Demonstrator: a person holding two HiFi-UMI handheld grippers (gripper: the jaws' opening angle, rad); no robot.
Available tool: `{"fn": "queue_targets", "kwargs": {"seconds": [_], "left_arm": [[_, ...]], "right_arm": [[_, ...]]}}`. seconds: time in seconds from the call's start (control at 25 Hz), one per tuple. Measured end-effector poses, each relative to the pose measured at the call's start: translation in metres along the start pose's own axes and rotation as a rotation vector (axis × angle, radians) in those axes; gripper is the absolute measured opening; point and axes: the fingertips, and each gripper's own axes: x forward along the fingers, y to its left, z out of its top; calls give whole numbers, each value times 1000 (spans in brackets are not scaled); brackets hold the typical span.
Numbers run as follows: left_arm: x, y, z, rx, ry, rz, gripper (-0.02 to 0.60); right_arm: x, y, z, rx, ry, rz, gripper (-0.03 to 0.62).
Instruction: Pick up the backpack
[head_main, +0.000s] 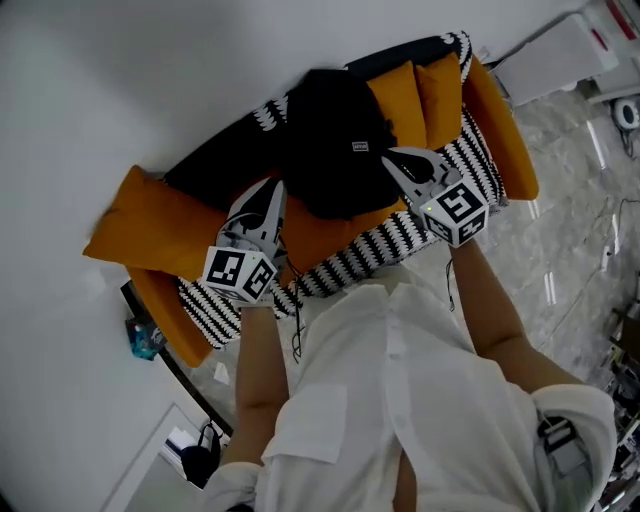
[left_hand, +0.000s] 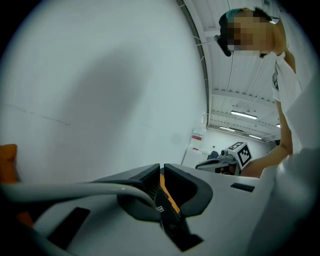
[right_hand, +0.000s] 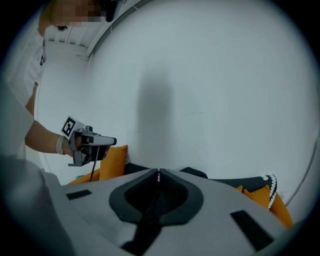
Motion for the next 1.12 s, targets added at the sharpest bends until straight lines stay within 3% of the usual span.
{"fn": "queue_targets", "kwargs": {"seconds": [0.32, 0.72, 0.84, 1.12], "left_arm": [[32, 15, -15, -56, 25, 66, 44], [60, 15, -30, -79, 71, 65, 44], [63, 16, -32, -85, 77, 64, 44], [69, 20, -35, -88, 85, 66, 44]], "right_arm": [[38, -49, -23, -8, 66, 35, 21], [89, -100, -46, -31, 129, 26, 24], [102, -111, -55, -29, 156, 18, 85], [130, -132, -75, -31, 229, -4, 97]]}}
